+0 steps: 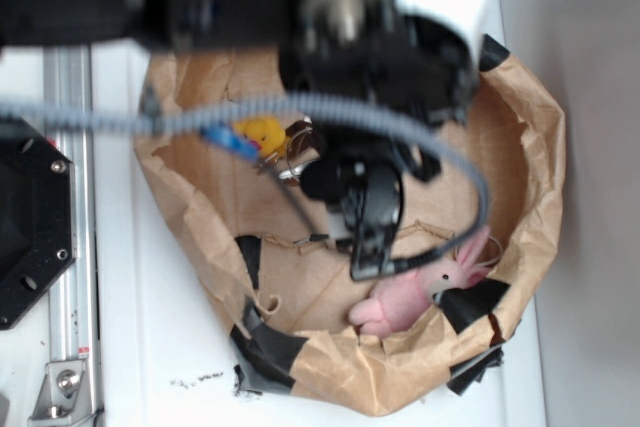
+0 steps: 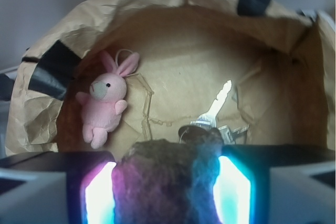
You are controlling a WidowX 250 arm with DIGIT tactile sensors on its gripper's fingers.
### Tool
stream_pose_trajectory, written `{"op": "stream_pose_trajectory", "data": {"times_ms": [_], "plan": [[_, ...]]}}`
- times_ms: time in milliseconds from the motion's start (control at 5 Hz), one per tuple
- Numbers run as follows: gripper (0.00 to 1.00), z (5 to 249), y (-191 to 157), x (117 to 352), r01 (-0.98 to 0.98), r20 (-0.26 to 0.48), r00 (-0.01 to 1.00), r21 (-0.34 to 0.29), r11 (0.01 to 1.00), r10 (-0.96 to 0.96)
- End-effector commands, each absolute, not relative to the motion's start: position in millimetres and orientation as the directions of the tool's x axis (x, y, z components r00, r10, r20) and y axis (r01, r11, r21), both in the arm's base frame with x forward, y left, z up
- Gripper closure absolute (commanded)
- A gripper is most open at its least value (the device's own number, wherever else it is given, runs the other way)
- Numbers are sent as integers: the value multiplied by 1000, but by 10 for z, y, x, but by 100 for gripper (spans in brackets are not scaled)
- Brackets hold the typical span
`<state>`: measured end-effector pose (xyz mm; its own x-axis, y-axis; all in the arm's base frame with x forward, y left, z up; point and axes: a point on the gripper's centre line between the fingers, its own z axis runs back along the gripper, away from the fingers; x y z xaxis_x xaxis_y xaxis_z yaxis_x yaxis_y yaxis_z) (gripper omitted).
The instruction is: Grab the rock.
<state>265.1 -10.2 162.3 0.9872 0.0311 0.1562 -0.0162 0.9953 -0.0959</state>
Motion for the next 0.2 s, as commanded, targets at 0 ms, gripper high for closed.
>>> {"op": "stream_pose_trajectory", "data": {"times_ms": [0], "plan": [[100,1753,-124,2575,25,275,962,-87,996,0]]}}
